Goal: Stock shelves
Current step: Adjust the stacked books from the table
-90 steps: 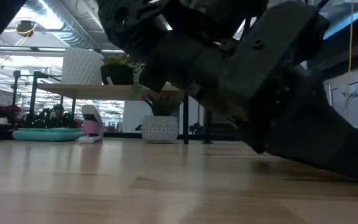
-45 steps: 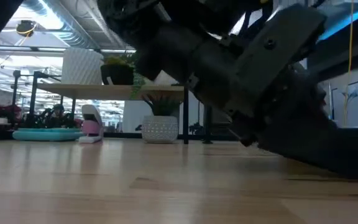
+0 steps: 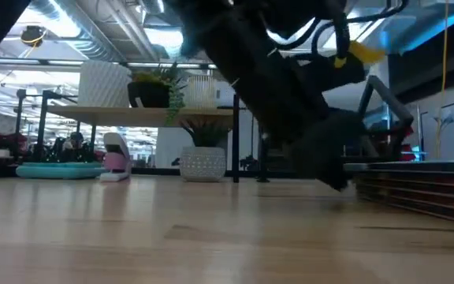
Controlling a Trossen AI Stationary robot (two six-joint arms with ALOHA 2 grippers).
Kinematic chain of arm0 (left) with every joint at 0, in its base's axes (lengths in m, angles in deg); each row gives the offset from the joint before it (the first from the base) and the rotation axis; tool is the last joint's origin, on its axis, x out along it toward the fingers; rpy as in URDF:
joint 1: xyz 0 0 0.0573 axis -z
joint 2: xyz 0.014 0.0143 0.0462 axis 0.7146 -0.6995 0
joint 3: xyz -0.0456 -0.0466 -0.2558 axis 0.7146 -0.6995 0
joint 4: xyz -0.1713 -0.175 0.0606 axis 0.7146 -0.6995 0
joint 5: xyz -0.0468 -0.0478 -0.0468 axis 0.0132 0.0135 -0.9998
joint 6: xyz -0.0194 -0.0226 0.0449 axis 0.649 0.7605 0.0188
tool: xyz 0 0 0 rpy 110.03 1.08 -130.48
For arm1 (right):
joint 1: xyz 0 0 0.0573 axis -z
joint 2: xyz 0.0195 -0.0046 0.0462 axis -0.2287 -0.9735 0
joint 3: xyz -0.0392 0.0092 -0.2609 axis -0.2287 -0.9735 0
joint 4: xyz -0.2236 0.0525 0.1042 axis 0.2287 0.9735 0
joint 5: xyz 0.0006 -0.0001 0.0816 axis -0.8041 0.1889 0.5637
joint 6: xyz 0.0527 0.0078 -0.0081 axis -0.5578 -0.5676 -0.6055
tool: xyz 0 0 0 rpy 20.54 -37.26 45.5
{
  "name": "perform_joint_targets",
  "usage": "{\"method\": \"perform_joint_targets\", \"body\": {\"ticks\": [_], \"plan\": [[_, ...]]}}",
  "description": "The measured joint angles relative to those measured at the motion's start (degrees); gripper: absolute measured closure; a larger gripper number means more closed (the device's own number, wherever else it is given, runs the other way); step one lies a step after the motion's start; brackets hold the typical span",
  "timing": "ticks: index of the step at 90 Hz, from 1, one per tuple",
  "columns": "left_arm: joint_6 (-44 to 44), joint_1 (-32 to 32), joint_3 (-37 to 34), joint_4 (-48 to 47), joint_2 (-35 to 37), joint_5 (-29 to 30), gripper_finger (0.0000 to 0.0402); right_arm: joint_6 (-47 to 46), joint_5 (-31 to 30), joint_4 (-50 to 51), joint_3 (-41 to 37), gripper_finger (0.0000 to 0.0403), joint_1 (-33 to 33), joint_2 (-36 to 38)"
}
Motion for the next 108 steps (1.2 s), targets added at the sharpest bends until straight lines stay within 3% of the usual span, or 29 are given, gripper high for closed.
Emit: {"method": "perform_joint_targets", "body": {"ticks": [9,23,29,39,44,63,82,108], "plan": [[-1.53,-1.63,0.42,1.26,0.84,-2.5,0.0371,1.25,-4.55,-2.98,0.03,0.0402,-0.62,-2.07],[1.98,-3.94,0.11,0.19,0.78,-12.35,0.0371,2.08,-4.0,-5.26,-0.06,0.0402,-0.78,-5.77],[2.76,-4.23,0.02,-3.03,0.78,-10.26,0.0371,2.1,-4.01,-6.74,-0.01,0.0402,-0.79,-6.52],[2.78,-4.39,-0.09,-8.31,1.61,-0.7,0.0371,2.09,-4.45,-8.15,0.12,0.0402,-0.85,-7.31],[2.94,-4.41,-0.06,-9.78,2.57,-0.41,0.0371,2.1,-5.41,-8.24,0.12,0.0402,-0.85,-7.33],[6.3,-3.3,0.02,-8.98,1.23,-20.12,0.0371,2.31,-7.16,-8.84,0.07,0.0402,-0.86,-7.47],[6.46,-2.16,0.04,-1.46,-0.97,-19.88,0.0371,2.33,-8.82,-9.13,0.03,0.0402,-0.87,-7.59],[6.44,-4.1,0.42,0.15,-1.19,-18.77,0.0371,3.57,-10.32,-10.02,-0.04,0.0402,-0.85,-7.7]]}}
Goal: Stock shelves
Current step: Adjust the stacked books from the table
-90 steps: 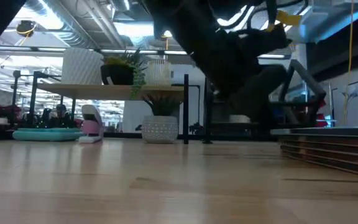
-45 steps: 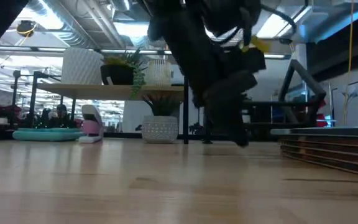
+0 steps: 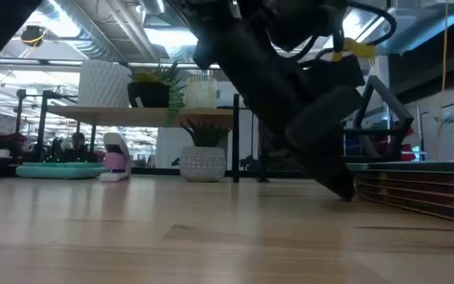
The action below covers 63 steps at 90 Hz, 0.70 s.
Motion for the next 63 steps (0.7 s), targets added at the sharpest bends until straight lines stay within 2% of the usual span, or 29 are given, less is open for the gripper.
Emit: {"method": "perform_joint_targets", "body": {"ticks": [47,63], "plan": [[1.22,-1.8,0.02,3.91,0.0,0.2,0.0371,2.27,-2.22,-0.9,-0.04,0.0402,1.68,-0.04],[0.2,-1.73,0.07,2.21,0.39,6.0,0.0371,5.23,-2.72,-1.86,-0.02,0.0402,1.67,-0.04]]}}
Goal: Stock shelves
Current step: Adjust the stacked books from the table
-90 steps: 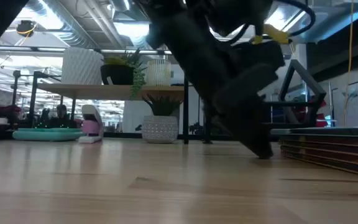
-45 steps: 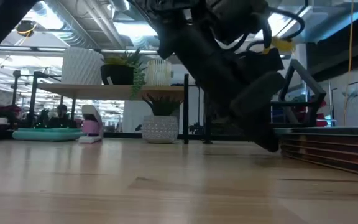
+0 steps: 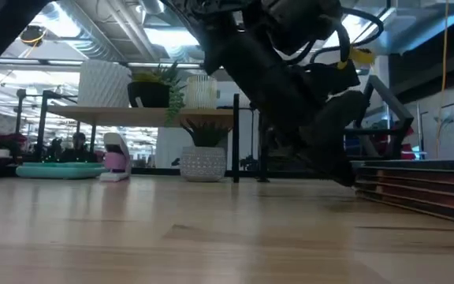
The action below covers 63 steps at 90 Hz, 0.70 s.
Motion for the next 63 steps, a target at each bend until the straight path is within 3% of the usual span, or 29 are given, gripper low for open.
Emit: {"method": "perform_joint_targets", "body": {"ticks": [32,45,63], "plan": [[0.93,3.33,0.01,-6.7,3.74,1.0,0.0371,2.29,-0.13,11.06,11.85,0.0402,-2.09,-0.09],[5.16,4.91,-2.1,-7.86,2.98,-4.08,0.0371,1.17,-1.82,16.72,16.74,0.0402,-2.68,-0.09],[9.01,9.69,-3.81,-1.14,1.51,-10.33,0.0371,1.33,-4.83,24.72,21.83,0.0402,-2.7,0.03]]}}
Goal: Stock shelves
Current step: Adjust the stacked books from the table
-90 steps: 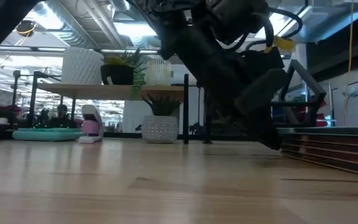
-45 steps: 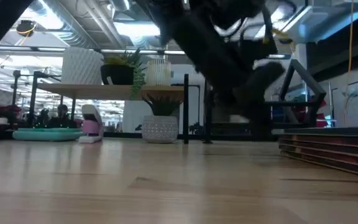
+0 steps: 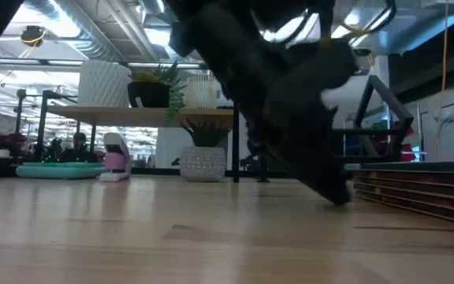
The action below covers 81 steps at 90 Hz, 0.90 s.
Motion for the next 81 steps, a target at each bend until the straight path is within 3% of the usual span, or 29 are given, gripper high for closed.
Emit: {"method": "perform_joint_targets", "body": {"ticks": [30,81], "plan": [[-0.25,2.94,-0.06,12.01,-1.87,-0.87,0.0371,0.76,-0.29,3.81,1.22,0.0402,0.05,0.03],[-0.71,4.39,2.02,17.04,-5.21,-6.46,0.0371,1.42,-0.14,4.37,1.22,0.0402,0.83,0.03]]}}
